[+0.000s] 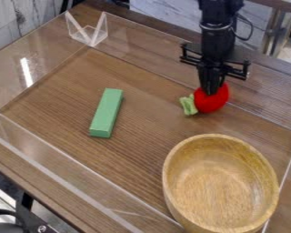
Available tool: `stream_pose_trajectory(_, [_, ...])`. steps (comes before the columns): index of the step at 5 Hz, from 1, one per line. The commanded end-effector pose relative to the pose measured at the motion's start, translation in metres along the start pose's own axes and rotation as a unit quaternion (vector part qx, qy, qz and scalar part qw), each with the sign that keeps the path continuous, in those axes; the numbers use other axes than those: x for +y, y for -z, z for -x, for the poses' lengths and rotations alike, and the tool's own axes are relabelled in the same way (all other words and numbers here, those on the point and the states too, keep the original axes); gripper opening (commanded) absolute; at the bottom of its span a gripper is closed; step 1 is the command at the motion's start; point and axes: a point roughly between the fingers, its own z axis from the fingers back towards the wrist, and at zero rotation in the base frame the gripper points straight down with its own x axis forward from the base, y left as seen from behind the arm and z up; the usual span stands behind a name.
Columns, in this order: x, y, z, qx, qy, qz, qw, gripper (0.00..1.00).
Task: Move the red fruit to the left
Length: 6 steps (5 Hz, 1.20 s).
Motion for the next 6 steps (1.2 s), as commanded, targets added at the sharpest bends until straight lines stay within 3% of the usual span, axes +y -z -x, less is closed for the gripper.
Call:
stream_pose_trajectory(1, [0.004, -0.044, -0.016, -0.063, 0.020, 0.007, 0.9978, 0.00])
stream_pose_trajectory(2, [0.006, -0.071, -0.018, -0.082, 0.002, 0.007, 0.9966, 0.00])
stream_pose_trajectory(3, [0.025, -0.095, -0.018, -0.097, -0.036, 0.002, 0.9946, 0.00])
stream_pose_trajectory(4, [0.052, -0.109, -0.017, -0.108, -0.058, 0.002, 0.9925, 0.00])
stream_pose_trajectory(5, [0.076, -0.110, -0.014, -0.110, -0.077, -0.002, 0.9910, 0.00])
stream_pose_trajectory(6, [0.080, -0.096, -0.014, -0.108, -0.114, -0.016, 0.9875, 0.00])
